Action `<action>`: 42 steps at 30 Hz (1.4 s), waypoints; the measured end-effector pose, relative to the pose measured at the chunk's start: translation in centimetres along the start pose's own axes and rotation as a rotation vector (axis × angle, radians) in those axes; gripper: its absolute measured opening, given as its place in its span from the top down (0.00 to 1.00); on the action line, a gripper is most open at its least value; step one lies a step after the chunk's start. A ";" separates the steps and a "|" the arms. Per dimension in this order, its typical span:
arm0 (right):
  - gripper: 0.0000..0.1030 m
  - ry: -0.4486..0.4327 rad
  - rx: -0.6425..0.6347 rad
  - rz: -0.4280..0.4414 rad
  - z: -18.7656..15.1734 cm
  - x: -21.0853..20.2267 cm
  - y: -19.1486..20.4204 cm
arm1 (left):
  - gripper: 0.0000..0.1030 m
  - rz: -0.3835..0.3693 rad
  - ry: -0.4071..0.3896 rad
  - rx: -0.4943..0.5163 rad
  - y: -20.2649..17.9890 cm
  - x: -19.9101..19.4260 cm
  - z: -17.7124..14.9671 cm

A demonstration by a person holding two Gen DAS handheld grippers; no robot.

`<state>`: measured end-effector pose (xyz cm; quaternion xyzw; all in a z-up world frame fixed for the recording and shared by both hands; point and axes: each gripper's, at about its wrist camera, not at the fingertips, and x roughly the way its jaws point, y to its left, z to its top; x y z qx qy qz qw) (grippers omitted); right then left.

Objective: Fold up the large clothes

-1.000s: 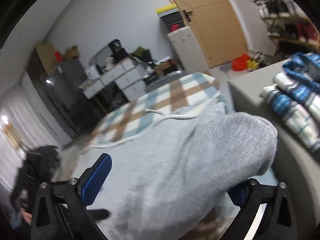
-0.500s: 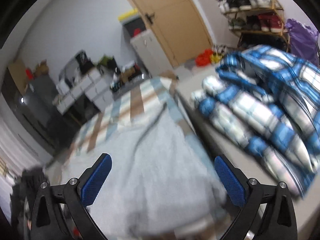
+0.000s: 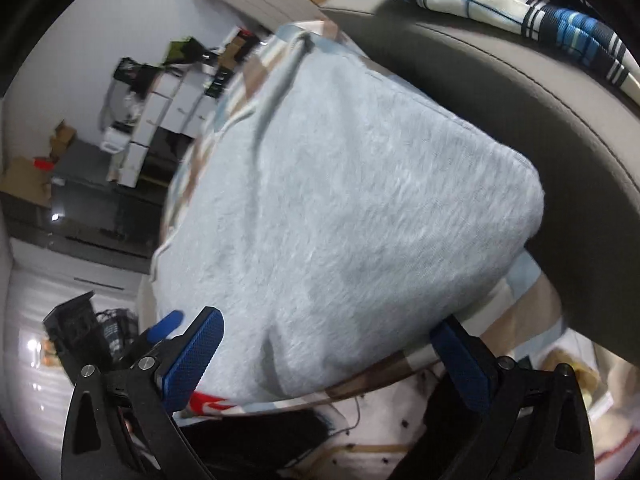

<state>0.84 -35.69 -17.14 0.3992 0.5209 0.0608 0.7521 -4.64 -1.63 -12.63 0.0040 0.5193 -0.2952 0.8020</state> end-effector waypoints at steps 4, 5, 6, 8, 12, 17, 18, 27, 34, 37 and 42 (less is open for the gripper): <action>0.00 0.008 -0.019 -0.063 0.9 0.7 1.0 | 0.11 0.006 0.004 -0.003 -0.1 0.1 0.1; 0.00 -0.007 -0.038 -0.086 1.2 1.0 1.4 | 0.11 0.008 0.004 -0.003 -0.1 0.1 0.0; 0.00 -0.025 -0.049 -0.105 1.3 1.3 1.8 | 0.11 0.009 0.003 -0.001 -0.1 0.1 0.0; 0.00 -0.062 -0.073 -0.121 1.6 2.1 2.6 | 0.11 0.010 0.002 0.002 -0.1 0.0 -0.1; 0.00 -0.203 -0.091 -0.099 1.5 2.9 3.4 | 0.11 0.009 0.000 0.005 0.0 -0.2 -0.3; 0.15 -0.275 -0.155 -0.086 0.7 2.2 4.6 | 0.11 0.021 0.003 0.017 0.0 -0.4 -0.5; 0.30 -0.297 -0.154 -0.093 0.6 1.7 4.5 | 0.11 0.024 0.005 0.021 0.0 -0.5 -0.6; 0.79 -0.306 -0.062 -0.078 0.6 0.8 2.3 | 0.11 0.081 -0.027 -0.021 1.9 -2.3 -1.7; 0.88 -0.489 -0.199 -0.044 -1.1 -2.6 6.0 | 0.11 0.143 -0.002 -0.048 2.9 -1.1 -2.1; 0.88 -0.486 -0.226 -0.036 -1.1 -2.2 6.6 | 0.09 0.142 0.016 -0.043 2.6 -0.4 -1.7; 0.84 -0.392 -0.161 -0.069 -0.5 -0.9 4.9 | 0.09 0.121 0.007 -0.069 3.0 -0.8 -1.7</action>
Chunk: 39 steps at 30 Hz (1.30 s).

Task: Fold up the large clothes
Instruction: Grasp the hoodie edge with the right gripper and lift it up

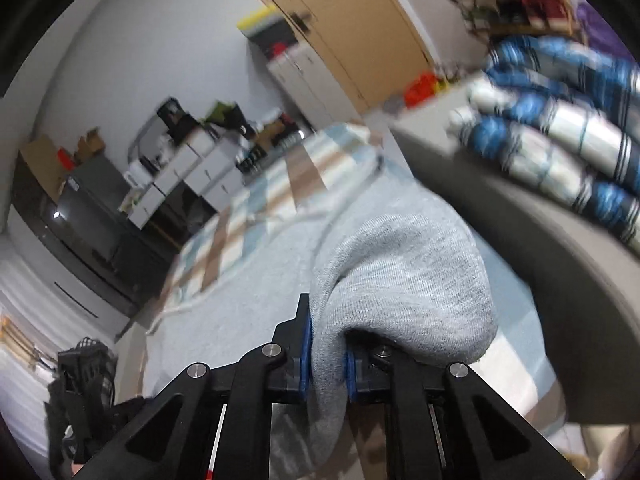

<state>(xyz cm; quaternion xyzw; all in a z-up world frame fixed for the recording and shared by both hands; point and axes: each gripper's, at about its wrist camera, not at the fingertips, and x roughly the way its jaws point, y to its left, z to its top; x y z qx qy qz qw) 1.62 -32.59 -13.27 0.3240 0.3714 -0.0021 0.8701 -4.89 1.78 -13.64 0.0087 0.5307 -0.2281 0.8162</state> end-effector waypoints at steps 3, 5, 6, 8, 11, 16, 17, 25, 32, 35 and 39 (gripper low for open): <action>0.75 0.080 0.055 -0.017 -0.1 1.4 -1.5 | 0.09 -0.005 0.004 -0.001 0.0 -0.1 0.0; 0.60 0.135 0.106 -0.028 -0.3 2.4 -2.4 | 0.09 -0.001 0.007 0.004 -0.1 -0.1 0.0; 0.48 0.154 0.125 -0.021 -0.4 2.8 -2.6 | 0.09 -0.001 0.007 0.005 -0.1 -0.1 0.0; 0.40 0.202 0.141 -0.017 -0.4 3.8 -2.6 | 0.09 0.006 0.009 0.008 -0.1 -0.1 0.0; 0.23 0.219 0.139 0.006 0.4 4.6 -2.1 | 0.09 0.000 0.011 0.010 0.0 -0.2 -0.1; 0.43 0.228 0.142 0.022 1.8 5.8 -1.8 | 0.09 -0.017 0.013 0.005 0.3 -0.5 -0.2; 0.72 0.206 0.136 0.008 1.9 5.5 -1.8 | 0.09 -0.021 0.014 0.004 0.3 -0.5 -0.2; 0.85 0.021 -0.094 -0.064 1.2 2.1 1.3 | 0.09 -0.052 0.015 0.025 -0.2 -0.4 -0.3; 0.86 -0.057 -0.285 -0.107 1.1 0.8 4.3 | 0.09 -0.162 0.038 -0.014 -0.5 1.0 2.2; 0.87 -0.088 -0.351 -0.135 1.6 0.5 5.0 | 0.09 -0.194 0.042 0.006 -1.5 1.7 3.2; 0.88 -0.112 -0.363 -0.148 3.3 -0.1 5.2 | 0.09 -0.224 0.043 0.047 -2.9 2.5 3.7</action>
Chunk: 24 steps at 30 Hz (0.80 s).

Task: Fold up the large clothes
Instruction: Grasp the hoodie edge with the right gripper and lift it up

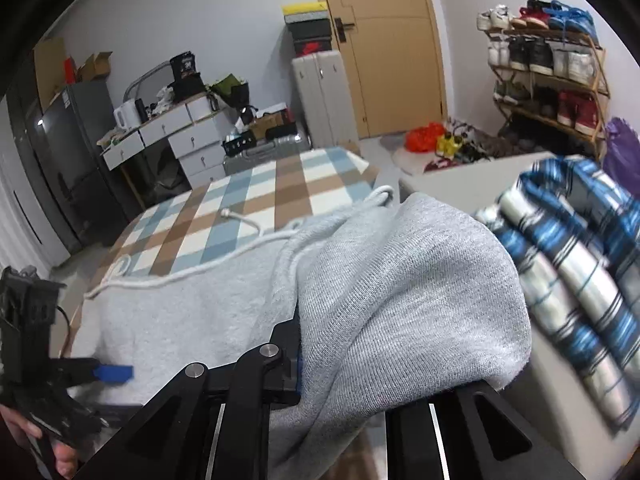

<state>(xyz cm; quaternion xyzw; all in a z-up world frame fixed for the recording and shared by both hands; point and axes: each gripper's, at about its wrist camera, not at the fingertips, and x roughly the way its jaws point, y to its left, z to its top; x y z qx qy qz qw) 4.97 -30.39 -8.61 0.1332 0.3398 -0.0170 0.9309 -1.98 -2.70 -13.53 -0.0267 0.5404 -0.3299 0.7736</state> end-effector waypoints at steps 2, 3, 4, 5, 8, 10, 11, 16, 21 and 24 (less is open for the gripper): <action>0.88 -0.002 -0.016 -0.019 0.8 0.0 -0.3 | 0.09 -0.024 0.000 0.005 -0.4 -0.1 0.1; 0.88 0.002 -0.024 -0.028 1.0 0.0 -0.5 | 0.09 -0.029 0.004 0.004 -0.5 -0.5 0.0; 0.88 0.007 -0.030 -0.031 1.1 0.0 -0.5 | 0.09 -0.027 0.003 0.001 -0.5 -1.1 -0.3; 0.88 0.011 -0.043 -0.031 1.3 0.0 -0.4 | 0.09 -0.017 -0.007 -0.007 -0.3 -2.4 -1.0; 0.89 -0.030 -0.132 -0.029 1.8 -1.1 1.9 | 0.09 0.084 -0.040 -0.044 1.4 -6.0 -3.7; 0.89 -0.092 -0.219 -0.010 2.1 -2.8 5.2 | 0.09 0.155 -0.052 -0.104 3.6 -9.2 -6.2; 0.89 -0.125 -0.267 0.008 2.1 -3.8 7.3 | 0.09 0.196 -0.064 -0.143 4.7 -10.9 -7.3; 0.90 -0.250 -0.587 0.042 -0.7 -7.5 18.5 | 0.09 0.205 -0.189 -0.295 9.0 -18.7 -13.3; 0.90 -0.254 -0.922 0.042 -9.1 -6.3 27.7 | 0.09 0.213 -0.224 -0.377 11.8 -21.8 -16.9; 0.90 -0.214 -1.119 0.048 -15.8 -3.8 31.2 | 0.09 0.154 -0.222 -0.425 13.3 -22.2 -17.7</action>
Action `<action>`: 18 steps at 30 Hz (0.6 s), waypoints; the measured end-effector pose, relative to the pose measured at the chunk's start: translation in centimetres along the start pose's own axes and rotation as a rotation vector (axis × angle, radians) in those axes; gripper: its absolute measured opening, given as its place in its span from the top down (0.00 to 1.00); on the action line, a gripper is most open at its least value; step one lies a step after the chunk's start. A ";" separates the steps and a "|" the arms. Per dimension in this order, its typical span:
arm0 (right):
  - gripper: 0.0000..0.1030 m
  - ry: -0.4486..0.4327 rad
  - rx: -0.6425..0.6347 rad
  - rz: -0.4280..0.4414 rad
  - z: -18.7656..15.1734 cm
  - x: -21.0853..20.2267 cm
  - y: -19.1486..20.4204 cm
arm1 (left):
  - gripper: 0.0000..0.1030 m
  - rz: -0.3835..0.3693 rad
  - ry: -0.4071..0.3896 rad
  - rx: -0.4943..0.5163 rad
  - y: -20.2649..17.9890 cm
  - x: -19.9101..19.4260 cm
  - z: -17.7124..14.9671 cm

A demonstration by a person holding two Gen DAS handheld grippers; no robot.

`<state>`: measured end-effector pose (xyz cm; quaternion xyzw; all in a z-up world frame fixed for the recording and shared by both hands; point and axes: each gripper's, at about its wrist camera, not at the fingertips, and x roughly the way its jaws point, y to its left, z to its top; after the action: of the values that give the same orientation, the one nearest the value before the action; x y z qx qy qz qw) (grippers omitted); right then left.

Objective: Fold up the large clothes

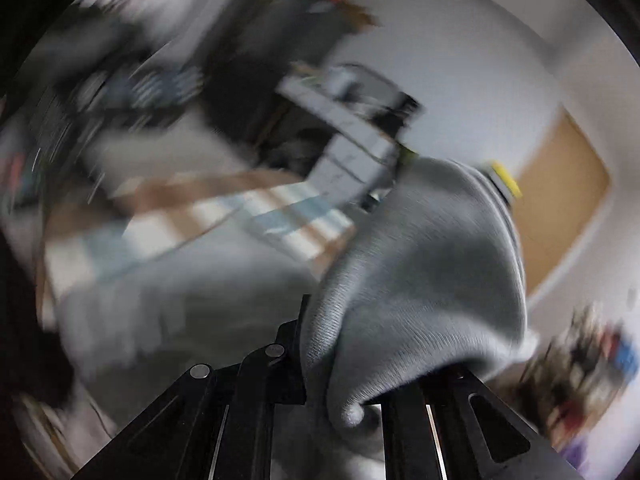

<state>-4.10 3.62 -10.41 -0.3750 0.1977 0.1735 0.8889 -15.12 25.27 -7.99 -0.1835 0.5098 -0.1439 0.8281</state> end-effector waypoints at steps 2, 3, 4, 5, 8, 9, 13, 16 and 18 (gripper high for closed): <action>0.90 0.031 -0.064 0.034 -0.8 1.2 3.0 | 0.09 -0.030 0.007 -0.010 0.0 0.1 0.6; 0.90 0.033 -0.086 0.049 -1.1 1.3 3.9 | 0.09 -0.035 0.006 -0.008 -0.1 0.1 0.8; 0.90 0.039 -0.104 0.072 -1.4 1.7 4.7 | 0.09 -0.040 0.005 -0.003 -0.4 0.0 1.0; 0.90 0.053 -0.120 0.083 -1.6 2.0 5.3 | 0.09 -0.052 0.007 0.009 -0.8 0.0 1.4; 0.89 0.081 -0.119 0.111 -1.9 2.9 5.7 | 0.09 -0.088 0.010 0.047 -2.4 -0.5 2.7; 0.89 0.087 -0.099 0.124 -1.9 3.1 5.4 | 0.09 -0.100 0.004 0.072 -3.5 -0.3 3.5; 0.89 0.081 -0.025 0.151 -2.1 3.1 4.2 | 0.08 -0.154 0.040 0.112 -7.4 2.8 7.7; 0.89 0.066 0.021 0.168 -1.8 2.3 4.0 | 0.08 -0.214 0.138 0.063 -8.9 6.7 9.9; 0.89 0.045 0.086 0.194 -1.6 1.6 2.9 | 0.08 -0.199 0.219 0.002 -9.2 9.4 10.9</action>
<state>-4.36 4.58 -13.97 -0.3197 0.2603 0.2414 0.8785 -1.70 14.75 -6.83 -0.2154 0.5764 -0.2451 0.7492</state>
